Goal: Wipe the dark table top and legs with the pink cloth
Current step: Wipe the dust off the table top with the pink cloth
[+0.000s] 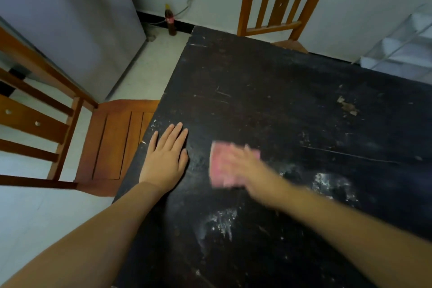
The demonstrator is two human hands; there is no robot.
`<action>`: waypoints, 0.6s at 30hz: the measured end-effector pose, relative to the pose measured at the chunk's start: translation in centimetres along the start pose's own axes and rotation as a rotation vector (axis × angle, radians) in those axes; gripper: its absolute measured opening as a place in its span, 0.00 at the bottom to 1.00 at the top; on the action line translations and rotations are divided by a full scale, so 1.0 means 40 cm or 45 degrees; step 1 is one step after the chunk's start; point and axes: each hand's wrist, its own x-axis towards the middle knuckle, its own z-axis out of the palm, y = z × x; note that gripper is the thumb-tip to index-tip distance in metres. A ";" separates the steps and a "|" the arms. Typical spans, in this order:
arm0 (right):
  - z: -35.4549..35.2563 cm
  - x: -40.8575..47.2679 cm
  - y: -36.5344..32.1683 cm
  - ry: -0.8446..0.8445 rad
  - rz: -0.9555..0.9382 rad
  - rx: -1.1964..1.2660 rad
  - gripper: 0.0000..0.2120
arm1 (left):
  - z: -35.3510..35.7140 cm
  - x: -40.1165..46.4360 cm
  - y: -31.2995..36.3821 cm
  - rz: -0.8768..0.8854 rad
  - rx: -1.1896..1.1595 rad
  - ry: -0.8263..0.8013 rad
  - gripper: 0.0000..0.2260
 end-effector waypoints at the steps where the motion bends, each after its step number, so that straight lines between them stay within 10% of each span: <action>1: 0.035 -0.069 -0.048 -0.115 -0.054 0.041 0.37 | 0.000 0.000 0.001 -0.005 -0.005 0.005 0.26; 4: 0.011 -0.181 -0.107 -0.295 -0.145 0.366 0.31 | -0.002 -0.001 0.013 -0.050 -0.010 0.033 0.27; 7: -0.158 -0.075 -0.059 0.027 -0.010 0.468 0.15 | 0.002 -0.001 0.075 -0.070 -0.072 0.048 0.28; 9: -0.264 0.028 0.063 0.360 0.217 0.377 0.17 | 0.013 -0.001 0.143 -0.023 -0.086 0.050 0.26; 13: -0.293 0.090 0.277 0.327 0.621 0.004 0.25 | 0.046 -0.005 0.244 -0.041 -0.054 0.029 0.24; 18: -0.074 -0.143 0.075 0.064 0.130 0.085 0.22 | 0.052 -0.006 0.257 -0.082 -0.008 0.035 0.23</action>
